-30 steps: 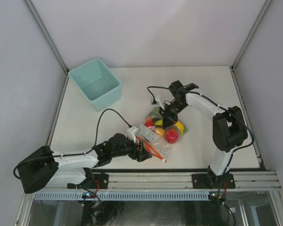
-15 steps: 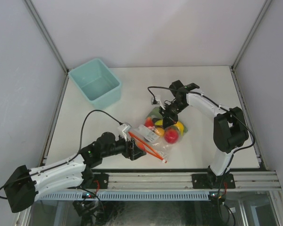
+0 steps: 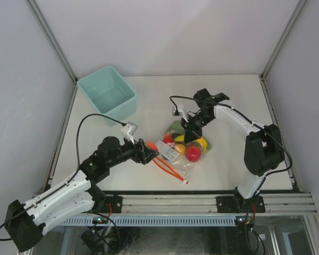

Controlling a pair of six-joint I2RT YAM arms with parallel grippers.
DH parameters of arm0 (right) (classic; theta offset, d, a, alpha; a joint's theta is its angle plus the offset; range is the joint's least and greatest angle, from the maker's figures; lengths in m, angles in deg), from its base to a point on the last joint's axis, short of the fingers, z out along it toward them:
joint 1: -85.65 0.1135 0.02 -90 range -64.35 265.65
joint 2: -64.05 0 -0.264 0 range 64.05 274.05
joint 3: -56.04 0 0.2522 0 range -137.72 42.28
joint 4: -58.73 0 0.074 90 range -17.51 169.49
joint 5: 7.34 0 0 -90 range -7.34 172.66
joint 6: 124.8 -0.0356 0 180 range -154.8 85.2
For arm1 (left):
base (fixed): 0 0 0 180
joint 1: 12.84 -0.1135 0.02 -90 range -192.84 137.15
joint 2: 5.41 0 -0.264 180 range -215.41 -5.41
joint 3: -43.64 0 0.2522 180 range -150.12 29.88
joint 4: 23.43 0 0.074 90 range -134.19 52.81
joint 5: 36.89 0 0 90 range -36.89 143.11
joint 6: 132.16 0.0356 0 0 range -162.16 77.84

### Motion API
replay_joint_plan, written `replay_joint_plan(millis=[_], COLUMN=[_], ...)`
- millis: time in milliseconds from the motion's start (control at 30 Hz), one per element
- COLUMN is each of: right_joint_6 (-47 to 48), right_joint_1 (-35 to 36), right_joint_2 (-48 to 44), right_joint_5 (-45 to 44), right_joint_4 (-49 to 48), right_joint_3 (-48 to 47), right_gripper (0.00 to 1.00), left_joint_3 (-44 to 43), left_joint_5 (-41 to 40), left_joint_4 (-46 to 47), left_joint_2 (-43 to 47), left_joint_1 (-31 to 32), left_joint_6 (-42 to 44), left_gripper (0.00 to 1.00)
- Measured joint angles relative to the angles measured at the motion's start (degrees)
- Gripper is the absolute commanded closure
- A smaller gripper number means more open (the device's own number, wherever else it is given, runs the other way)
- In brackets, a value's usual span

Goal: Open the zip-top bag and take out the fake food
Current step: Pick up the fake fruit from the zipper food storage bag, then place the fake fruit in the bin.

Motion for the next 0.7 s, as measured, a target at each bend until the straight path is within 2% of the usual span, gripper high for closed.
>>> replay_joint_plan(millis=[267,700], right_joint_6=[0.0,0.1], right_joint_1=[-0.7,-0.8], right_joint_2=[-0.2,-0.2], right_joint_5=[0.3,0.4], right_joint_4=[0.0,0.0], right_joint_3=[0.3,0.3], right_gripper=[1.0,1.0], left_joint_3=[-5.3,-11.0], left_joint_5=[2.2,3.1], left_joint_4=[-0.5,-2.0], left_joint_2=[-3.8,-10.4], left_joint_1=[-8.3,-26.1], left_joint_6=[1.0,-0.5], left_gripper=[1.0,1.0])
